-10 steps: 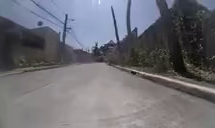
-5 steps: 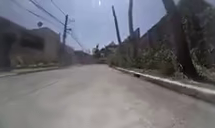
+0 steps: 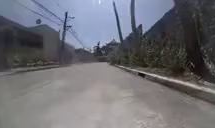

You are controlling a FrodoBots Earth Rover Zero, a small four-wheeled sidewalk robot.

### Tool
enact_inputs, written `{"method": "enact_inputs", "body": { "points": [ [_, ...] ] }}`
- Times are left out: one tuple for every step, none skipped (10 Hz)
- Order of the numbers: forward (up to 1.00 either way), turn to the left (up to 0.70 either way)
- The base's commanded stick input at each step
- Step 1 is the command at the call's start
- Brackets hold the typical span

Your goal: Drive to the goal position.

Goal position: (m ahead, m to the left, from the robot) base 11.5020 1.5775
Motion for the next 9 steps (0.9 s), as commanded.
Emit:
{"method": "enact_inputs", "body": {
  "points": [
    [0.85, 0.0],
    [0.85, 0.0],
    [0.85, 0.0],
    [0.85, 0.0],
    [0.85, 0.0],
    [0.85, 0.0],
    [0.85, 0.0],
    [0.85, 0.0],
    [0.85, 0.0]
  ]
}}
